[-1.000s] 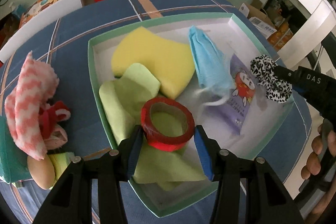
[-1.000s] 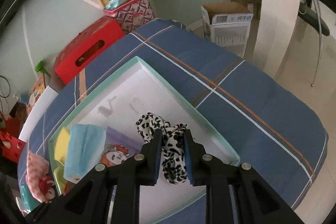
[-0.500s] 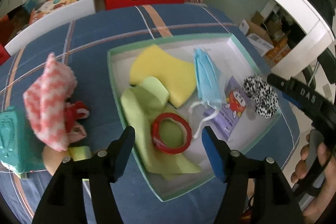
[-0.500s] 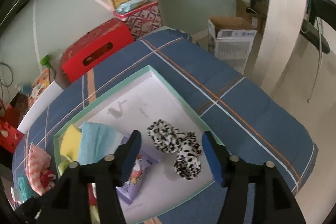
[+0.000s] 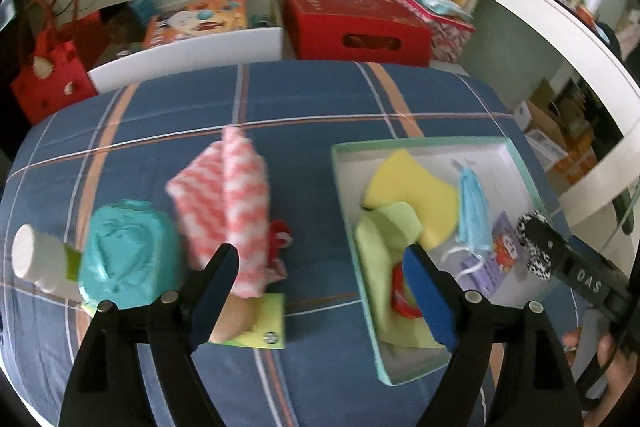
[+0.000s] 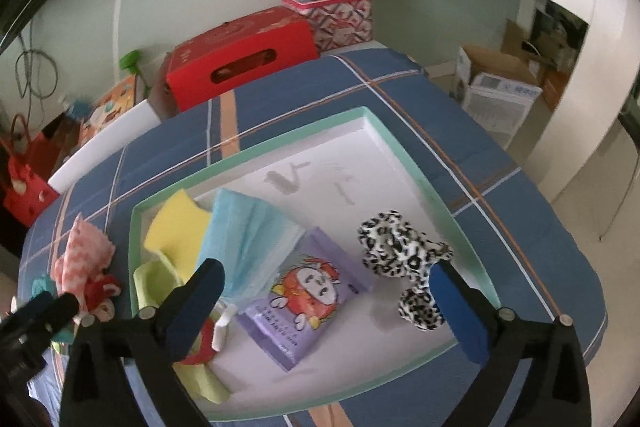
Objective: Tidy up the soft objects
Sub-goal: 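Move both tools back over the remaining pile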
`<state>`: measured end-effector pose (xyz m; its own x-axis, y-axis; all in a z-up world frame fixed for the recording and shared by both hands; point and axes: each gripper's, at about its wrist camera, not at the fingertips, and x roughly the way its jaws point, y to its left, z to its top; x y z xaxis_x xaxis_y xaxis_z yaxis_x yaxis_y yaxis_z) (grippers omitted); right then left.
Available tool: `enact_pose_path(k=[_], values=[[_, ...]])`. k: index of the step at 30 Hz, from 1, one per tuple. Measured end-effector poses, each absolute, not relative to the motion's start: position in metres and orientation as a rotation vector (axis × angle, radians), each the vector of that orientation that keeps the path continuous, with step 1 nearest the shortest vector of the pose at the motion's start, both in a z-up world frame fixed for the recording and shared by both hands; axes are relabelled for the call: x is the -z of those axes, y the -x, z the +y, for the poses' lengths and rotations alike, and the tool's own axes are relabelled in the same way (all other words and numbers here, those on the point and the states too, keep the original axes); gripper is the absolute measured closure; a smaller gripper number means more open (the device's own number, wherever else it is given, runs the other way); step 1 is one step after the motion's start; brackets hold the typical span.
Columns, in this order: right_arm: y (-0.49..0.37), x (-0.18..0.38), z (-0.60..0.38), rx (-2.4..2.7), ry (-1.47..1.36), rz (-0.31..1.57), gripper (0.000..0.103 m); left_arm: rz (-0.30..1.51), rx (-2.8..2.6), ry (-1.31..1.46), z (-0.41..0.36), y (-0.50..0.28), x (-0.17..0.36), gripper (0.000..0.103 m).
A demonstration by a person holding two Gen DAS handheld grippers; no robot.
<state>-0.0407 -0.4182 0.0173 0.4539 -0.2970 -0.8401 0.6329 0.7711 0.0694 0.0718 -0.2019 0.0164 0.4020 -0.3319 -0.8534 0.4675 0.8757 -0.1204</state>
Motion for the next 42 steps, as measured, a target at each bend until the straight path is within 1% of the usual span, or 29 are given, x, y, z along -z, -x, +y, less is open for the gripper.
enact_pose_path(k=[2, 4, 9, 17, 21, 26, 31, 36, 42], values=[[0.037, -0.017, -0.412, 0.568, -0.385, 0.937, 0.0, 1.036, 0.49, -0.124, -0.191, -0.075, -0.02, 0.014], [0.034, -0.018, -0.407, 0.556, -0.366, 0.931, 0.0, 1.031, 0.48, -0.104, -0.182, -0.079, -0.024, 0.013], [0.029, -0.025, -0.393, 0.529, -0.332, 0.907, 0.0, 1.003, 0.43, -0.067, -0.154, -0.089, -0.034, 0.012], [0.003, -0.032, -0.345, 0.294, -0.332, 0.883, 0.0, 0.978, 0.333, -0.017, -0.104, -0.106, -0.046, 0.012], [-0.015, -0.033, -0.311, 0.173, -0.308, 0.893, 0.0, 0.963, 0.26, -0.024, -0.079, -0.111, -0.047, 0.012], [-0.029, -0.032, -0.284, 0.098, -0.284, 0.917, 0.0, 0.974, 0.226, 0.049, -0.046, -0.117, -0.046, 0.012], [-0.041, -0.033, -0.273, 0.065, -0.346, 0.913, 0.0, 0.985, 0.184, 0.068, -0.027, -0.12, -0.04, 0.012], [-0.051, -0.035, -0.262, 0.103, -0.312, 0.934, 0.0, 1.011, 0.169, 0.112, -0.014, -0.126, -0.033, 0.012], [-0.069, -0.033, -0.239, 0.094, -0.205, 0.963, 0.0, 1.019, 0.167, 0.115, -0.011, -0.128, -0.031, 0.012]])
